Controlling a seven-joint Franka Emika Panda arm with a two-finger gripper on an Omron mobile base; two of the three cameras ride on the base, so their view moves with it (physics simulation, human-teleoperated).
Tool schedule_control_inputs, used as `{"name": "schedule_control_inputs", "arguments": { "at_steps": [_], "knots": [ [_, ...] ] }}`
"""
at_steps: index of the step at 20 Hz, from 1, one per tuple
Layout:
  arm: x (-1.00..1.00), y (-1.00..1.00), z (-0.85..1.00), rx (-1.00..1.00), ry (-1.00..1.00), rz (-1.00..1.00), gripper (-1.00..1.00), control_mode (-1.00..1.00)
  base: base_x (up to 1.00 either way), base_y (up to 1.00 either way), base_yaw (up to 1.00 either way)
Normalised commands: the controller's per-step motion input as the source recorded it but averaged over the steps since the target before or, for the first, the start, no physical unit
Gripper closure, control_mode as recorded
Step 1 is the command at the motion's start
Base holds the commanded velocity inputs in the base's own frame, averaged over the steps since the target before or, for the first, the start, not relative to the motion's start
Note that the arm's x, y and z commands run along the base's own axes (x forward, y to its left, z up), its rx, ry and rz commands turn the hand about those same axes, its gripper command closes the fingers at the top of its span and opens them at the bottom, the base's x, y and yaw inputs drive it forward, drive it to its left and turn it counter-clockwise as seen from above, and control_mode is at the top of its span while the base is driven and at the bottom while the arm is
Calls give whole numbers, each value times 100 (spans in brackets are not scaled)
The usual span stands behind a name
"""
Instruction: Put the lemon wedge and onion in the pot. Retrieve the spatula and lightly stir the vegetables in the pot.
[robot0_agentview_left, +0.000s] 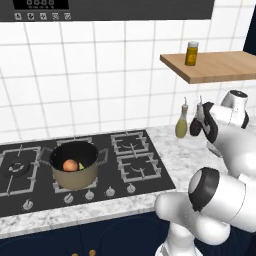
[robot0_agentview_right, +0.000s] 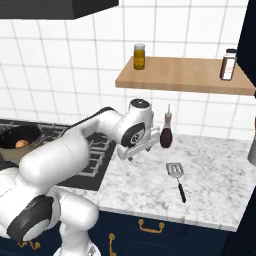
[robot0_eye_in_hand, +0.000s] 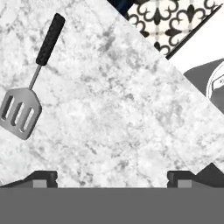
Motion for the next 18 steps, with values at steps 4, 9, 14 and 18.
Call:
{"name": "schedule_control_inputs", "arguments": {
  "at_steps": [4, 9, 14, 18],
  "knots": [
    [-3, -100, -41, 13, 12, -52, -100, -100, 0, 0, 0],
    [-19, -91, -36, 11, -8, -21, -100, -100, 0, 0, 0],
    [-32, -55, -37, 6, -26, -7, -100, -100, 0, 0, 0],
    [-3, -45, -21, 3, -14, -7, -100, -100, 0, 0, 0]
  ]
}}
